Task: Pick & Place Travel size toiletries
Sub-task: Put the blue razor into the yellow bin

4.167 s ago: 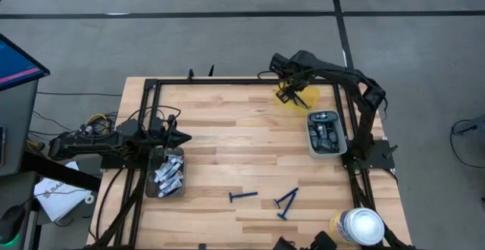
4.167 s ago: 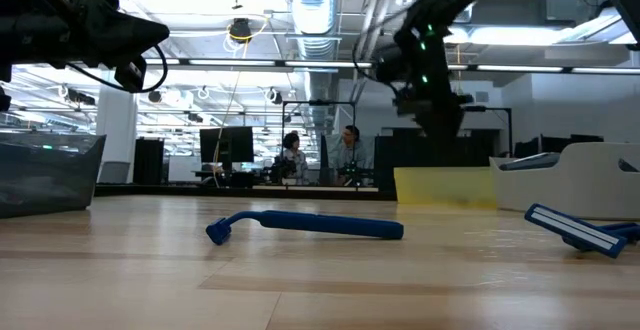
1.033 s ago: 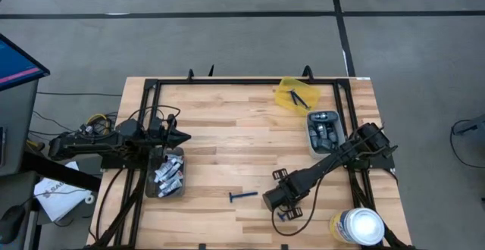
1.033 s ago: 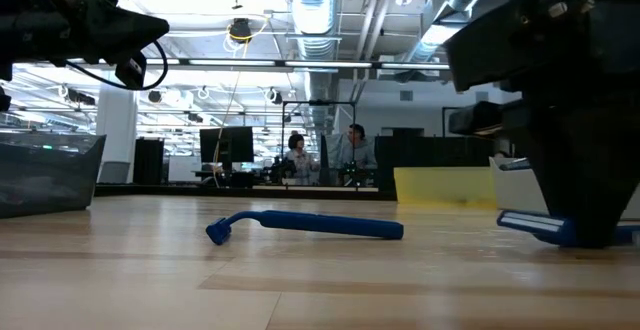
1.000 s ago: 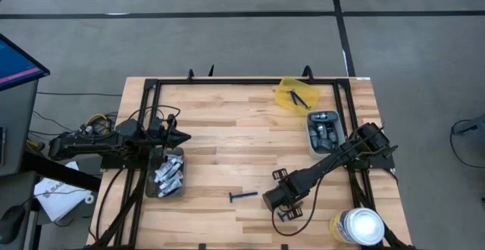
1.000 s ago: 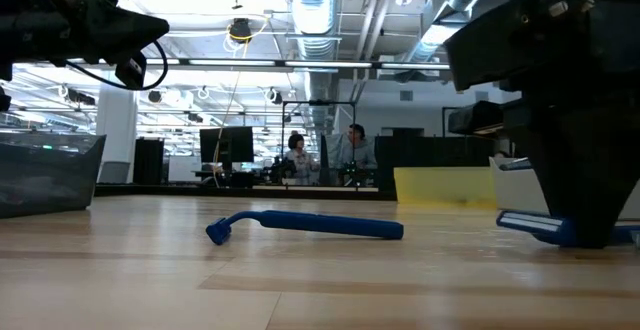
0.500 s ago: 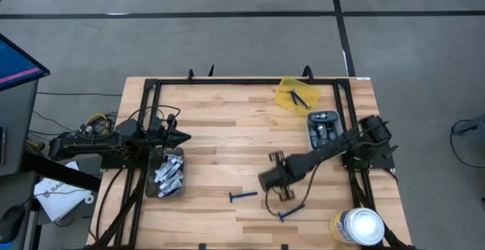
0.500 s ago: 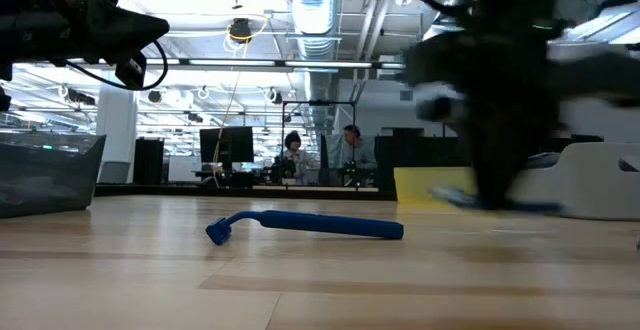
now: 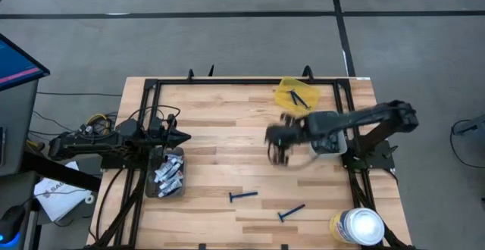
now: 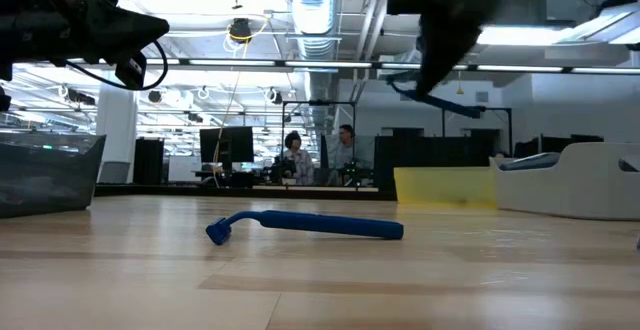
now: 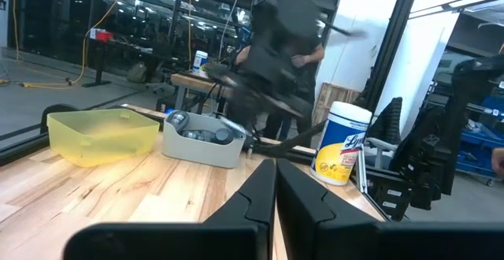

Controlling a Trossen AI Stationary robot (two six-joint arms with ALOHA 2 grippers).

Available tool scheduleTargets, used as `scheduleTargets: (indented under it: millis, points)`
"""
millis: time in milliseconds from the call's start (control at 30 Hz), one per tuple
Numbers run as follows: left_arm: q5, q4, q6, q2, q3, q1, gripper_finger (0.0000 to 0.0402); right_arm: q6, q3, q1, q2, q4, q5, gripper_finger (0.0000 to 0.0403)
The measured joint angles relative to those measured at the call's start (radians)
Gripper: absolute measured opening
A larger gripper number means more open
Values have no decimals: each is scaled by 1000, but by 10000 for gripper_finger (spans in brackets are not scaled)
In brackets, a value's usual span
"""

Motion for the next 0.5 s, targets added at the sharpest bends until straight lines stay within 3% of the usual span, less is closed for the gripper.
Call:
scheduleTargets:
  millis: [200, 500]
  points:
    - [0, 0, 0, 0, 0, 0, 8, 91, 1, -196, -109, -15, 158, 11]
    - [0, 0, 0, 0, 0, 0, 7, 132, 2, -506, -76, -10, 196, 12]
